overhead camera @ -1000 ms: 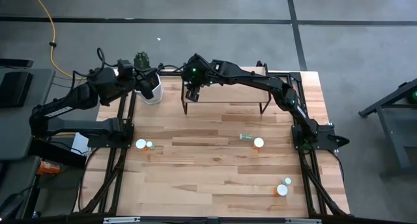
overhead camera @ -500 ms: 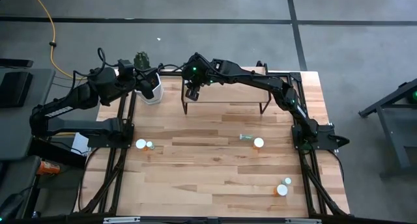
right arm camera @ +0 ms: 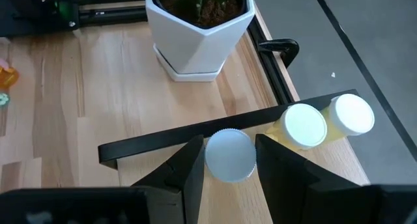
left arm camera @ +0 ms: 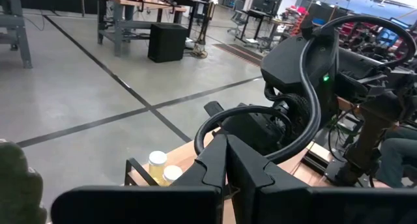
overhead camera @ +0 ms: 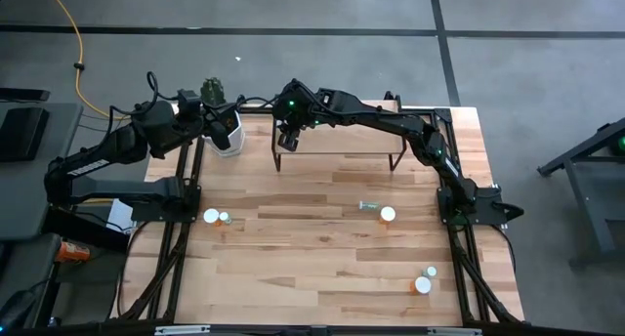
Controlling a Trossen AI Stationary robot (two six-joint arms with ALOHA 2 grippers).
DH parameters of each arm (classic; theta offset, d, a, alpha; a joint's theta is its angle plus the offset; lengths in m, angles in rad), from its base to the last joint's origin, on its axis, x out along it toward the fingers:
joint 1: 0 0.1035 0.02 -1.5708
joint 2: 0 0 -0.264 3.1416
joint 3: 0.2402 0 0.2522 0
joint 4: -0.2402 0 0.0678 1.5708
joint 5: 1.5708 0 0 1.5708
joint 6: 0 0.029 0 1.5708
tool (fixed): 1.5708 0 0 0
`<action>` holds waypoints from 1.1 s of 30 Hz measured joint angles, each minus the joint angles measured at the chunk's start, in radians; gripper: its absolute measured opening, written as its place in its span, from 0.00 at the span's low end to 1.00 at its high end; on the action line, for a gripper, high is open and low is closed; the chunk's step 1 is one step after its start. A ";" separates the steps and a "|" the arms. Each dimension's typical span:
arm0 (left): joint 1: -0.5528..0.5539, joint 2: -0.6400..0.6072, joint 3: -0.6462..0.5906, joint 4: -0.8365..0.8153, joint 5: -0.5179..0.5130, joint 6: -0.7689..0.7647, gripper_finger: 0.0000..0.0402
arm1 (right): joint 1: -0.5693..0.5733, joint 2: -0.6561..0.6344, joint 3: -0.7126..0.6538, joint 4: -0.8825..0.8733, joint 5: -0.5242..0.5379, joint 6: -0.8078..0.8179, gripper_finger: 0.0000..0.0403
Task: Pick and place medicine bottles onto shelf by color
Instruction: Align the yellow pill bottle with the other yellow pill bottles on the shelf, then put the top right orange pill bottle on the shelf
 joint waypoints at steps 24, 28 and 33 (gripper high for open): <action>0.000 0.000 0.000 -0.001 0.004 0.004 0.00 | -0.002 -0.032 0.000 -0.115 0.037 -0.105 0.54; 0.000 0.000 0.000 -0.001 0.027 0.034 0.00 | -0.007 -0.095 0.000 -0.281 0.034 -0.127 0.54; 0.000 0.000 0.000 -0.001 0.030 0.061 0.00 | -0.006 -0.171 0.002 -0.529 -0.051 -0.062 0.52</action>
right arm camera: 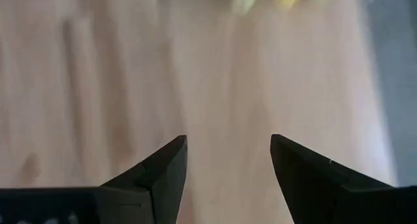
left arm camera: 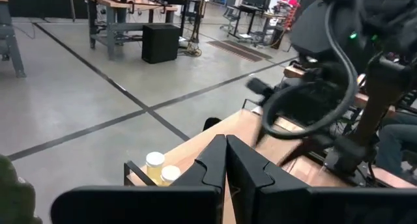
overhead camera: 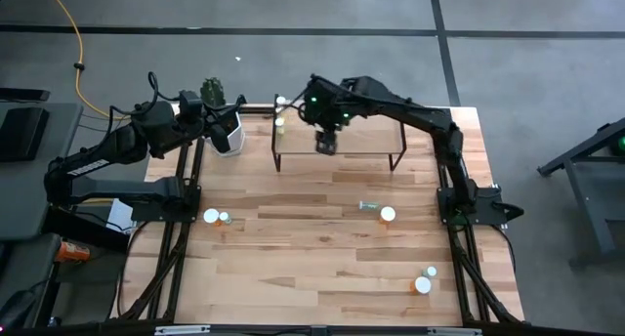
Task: Pick and place medicine bottles onto shelf by color
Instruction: Put the top right orange pill bottle on the shelf
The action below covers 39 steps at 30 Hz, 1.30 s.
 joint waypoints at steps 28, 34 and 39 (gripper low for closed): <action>-0.371 -0.132 -0.354 0.473 -0.031 0.035 0.00 | 0.200 -0.922 -1.213 0.622 0.013 0.537 0.51; -0.374 -0.129 -0.354 0.475 -0.031 0.064 0.00 | 0.236 -1.051 -1.346 0.843 0.013 0.615 0.51; -0.373 -0.130 -0.354 0.477 -0.031 0.060 0.00 | 0.238 -1.063 -1.340 0.887 0.012 0.605 0.51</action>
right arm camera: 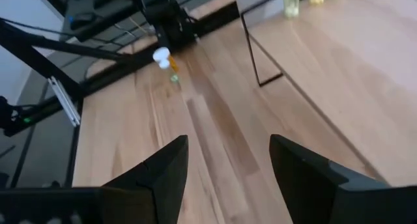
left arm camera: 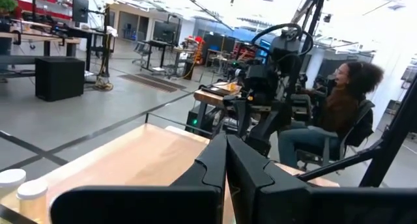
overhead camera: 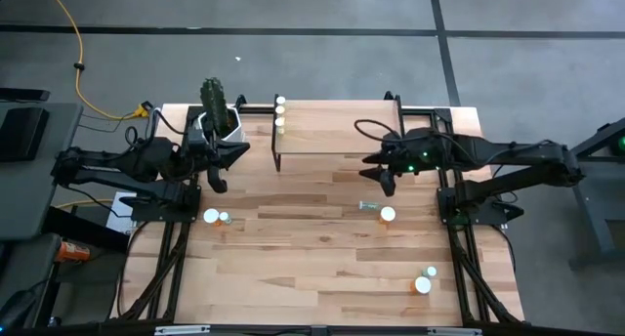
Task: Pick and place medicine bottles onto shelf by color
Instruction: Put the top right orange pill bottle on the shelf
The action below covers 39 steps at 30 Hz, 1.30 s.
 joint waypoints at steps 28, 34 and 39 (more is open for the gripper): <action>0.000 0.000 0.000 -0.006 0.000 -0.012 0.00 | 0.000 0.000 0.024 -0.086 -0.173 0.089 0.51; 0.000 0.000 0.000 -0.012 0.000 -0.012 0.00 | -0.001 0.000 0.024 -0.264 -0.184 0.193 0.51; 0.002 0.000 0.000 -0.013 -0.012 -0.012 0.00 | 0.000 0.000 0.021 -0.344 -0.180 0.218 0.51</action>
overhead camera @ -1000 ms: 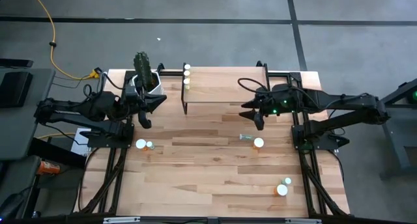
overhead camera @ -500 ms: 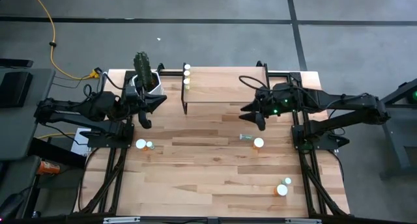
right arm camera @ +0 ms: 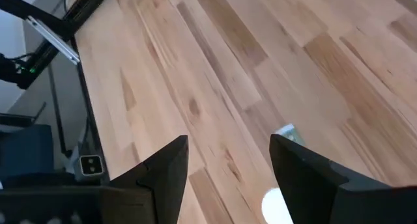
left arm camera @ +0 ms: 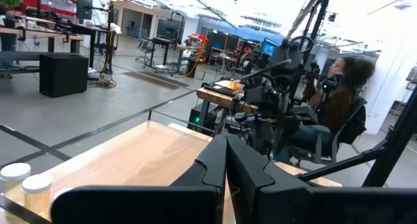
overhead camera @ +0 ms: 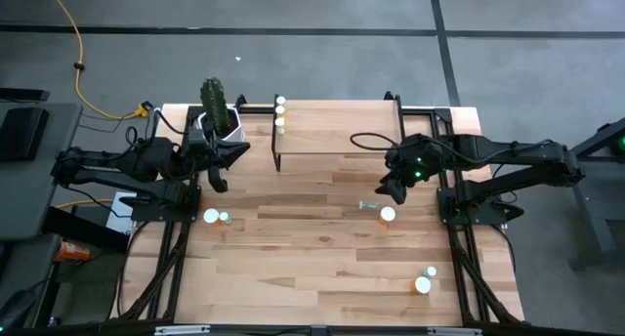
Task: Pick and place medicine bottles onto shelf by color
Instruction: Put the top right orange pill bottle on the shelf
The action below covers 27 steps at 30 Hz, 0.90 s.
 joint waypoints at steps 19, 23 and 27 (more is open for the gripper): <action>0.003 0.000 0.000 0.001 -0.004 -0.001 0.00 | 0.008 0.018 -0.024 -0.157 0.079 0.143 0.79; 0.003 0.000 0.000 0.001 -0.003 -0.001 0.00 | 0.039 0.033 -0.024 -0.158 0.091 0.227 0.79; 0.003 0.000 0.000 0.000 -0.013 -0.001 0.00 | 0.077 0.111 -0.024 -0.191 0.106 0.256 0.79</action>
